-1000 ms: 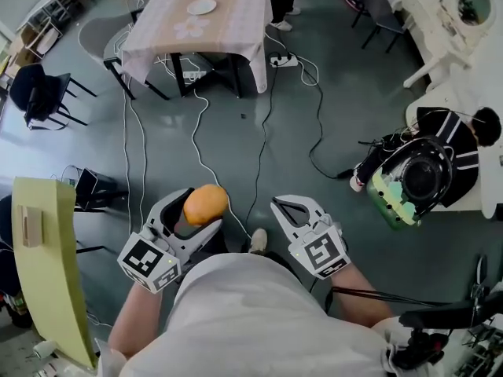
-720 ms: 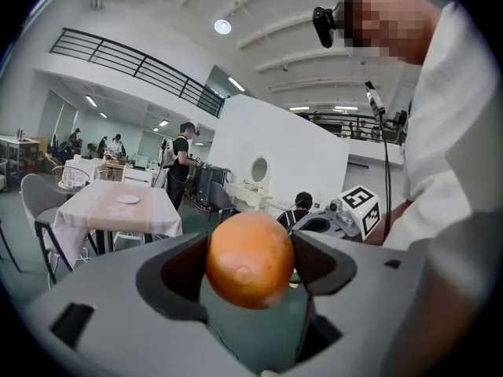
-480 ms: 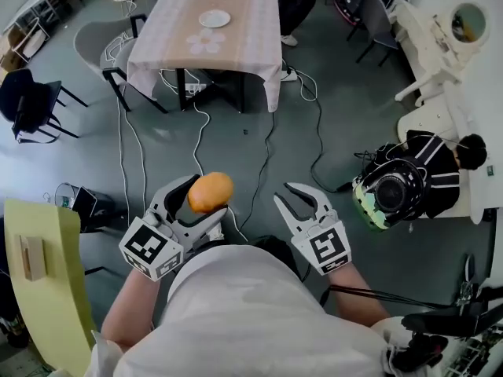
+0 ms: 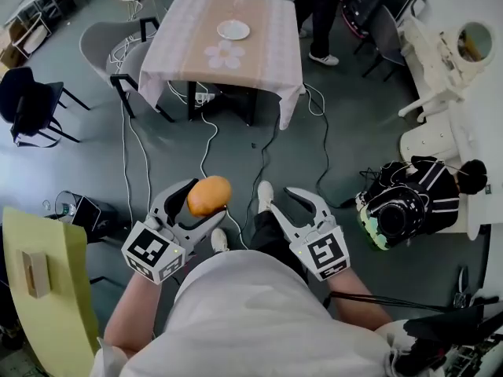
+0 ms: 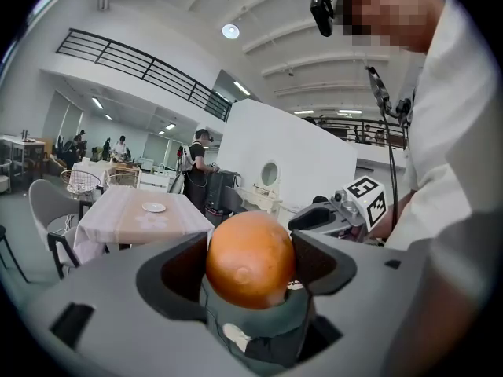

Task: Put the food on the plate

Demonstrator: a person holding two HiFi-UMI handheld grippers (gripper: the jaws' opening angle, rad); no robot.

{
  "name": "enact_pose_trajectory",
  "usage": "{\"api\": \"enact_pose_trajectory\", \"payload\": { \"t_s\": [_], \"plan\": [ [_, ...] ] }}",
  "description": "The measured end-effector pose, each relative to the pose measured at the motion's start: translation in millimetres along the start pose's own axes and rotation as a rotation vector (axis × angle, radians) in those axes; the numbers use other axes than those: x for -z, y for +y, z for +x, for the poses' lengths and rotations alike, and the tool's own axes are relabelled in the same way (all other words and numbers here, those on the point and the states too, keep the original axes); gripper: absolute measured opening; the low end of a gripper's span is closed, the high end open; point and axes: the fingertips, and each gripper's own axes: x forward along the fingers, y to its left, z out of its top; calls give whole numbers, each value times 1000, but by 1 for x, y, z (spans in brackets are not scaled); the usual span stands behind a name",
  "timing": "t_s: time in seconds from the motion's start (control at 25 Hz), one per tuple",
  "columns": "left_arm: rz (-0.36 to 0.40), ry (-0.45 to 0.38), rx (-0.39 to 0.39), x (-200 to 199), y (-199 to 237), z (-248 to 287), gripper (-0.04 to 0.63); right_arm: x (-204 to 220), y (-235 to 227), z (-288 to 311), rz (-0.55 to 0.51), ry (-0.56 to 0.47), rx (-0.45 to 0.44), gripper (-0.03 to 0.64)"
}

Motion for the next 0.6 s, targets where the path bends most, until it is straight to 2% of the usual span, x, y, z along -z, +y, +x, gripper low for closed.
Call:
{"api": "enact_pose_trajectory", "payload": {
  "t_s": [0.24, 0.6],
  "plan": [
    [-21, -1, -42, -14, 40, 38, 348, -7, -38, 41, -19, -19, -79, 152],
    [-29, 36, -136, -59, 120, 151, 348, -11, -174, 91, -44, -66, -114, 152]
  ]
}}
